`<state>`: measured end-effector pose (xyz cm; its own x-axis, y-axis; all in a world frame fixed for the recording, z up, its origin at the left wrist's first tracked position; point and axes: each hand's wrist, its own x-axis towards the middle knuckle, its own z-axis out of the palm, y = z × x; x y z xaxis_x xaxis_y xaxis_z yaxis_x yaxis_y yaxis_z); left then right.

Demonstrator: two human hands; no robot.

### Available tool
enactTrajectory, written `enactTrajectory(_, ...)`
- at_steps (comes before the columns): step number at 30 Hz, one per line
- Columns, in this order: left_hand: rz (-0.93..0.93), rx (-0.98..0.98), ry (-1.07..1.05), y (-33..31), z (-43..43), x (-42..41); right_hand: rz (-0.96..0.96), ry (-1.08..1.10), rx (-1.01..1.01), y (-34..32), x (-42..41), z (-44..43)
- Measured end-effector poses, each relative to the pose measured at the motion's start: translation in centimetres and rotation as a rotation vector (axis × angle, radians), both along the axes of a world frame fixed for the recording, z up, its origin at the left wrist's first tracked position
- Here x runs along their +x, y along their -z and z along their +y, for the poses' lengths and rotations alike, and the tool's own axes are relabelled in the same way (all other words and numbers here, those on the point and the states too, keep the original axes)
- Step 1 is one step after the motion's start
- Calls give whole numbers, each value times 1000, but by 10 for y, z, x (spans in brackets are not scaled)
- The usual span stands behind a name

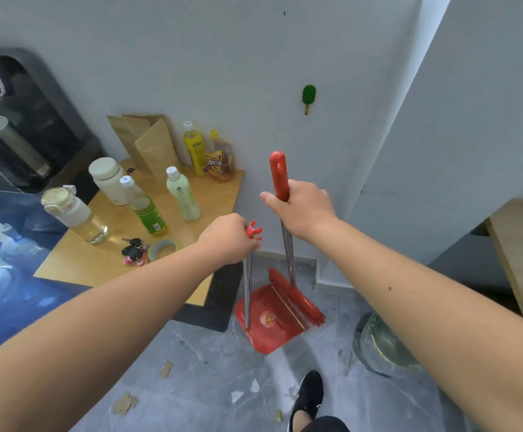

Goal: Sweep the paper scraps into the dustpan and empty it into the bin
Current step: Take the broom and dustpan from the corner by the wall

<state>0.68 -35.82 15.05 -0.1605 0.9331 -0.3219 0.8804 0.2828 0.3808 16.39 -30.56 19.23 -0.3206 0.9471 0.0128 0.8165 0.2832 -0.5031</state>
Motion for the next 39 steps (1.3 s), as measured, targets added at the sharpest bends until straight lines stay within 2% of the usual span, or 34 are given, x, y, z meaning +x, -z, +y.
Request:
enactTrajectory(2, -29, 12, 4, -2, -22, -9, -104, -10, 17, -2, -1, -30)
enactTrajectory(7, -54, 50, 55, -12, -89, -20, -153, 76, -110, -3, -3, -95)
enactTrajectory(12, -40, 79, 84, -9, -139, -28, 296, 247, -407, 3, 4, -152)
enactTrajectory(14, -43, 87, 89, -5, -156, -30, 445, 323, -453, 8, 8, -172)
enactTrajectory(20, -49, 69, 80, 1, -199, -25, 777, 545, -589, 24, 29, -222)
enactTrajectory(28, 13, 67, 62, 18, -261, 4, 1285, 640, -1054, 43, 69, -283)
enactTrajectory(33, 91, 62, 60, 28, -313, 40, 1187, 712, -1131, 63, 100, -326)
enactTrajectory(39, 178, 41, 125, 47, -375, 85, 1127, 753, -1328, 90, 144, -378)
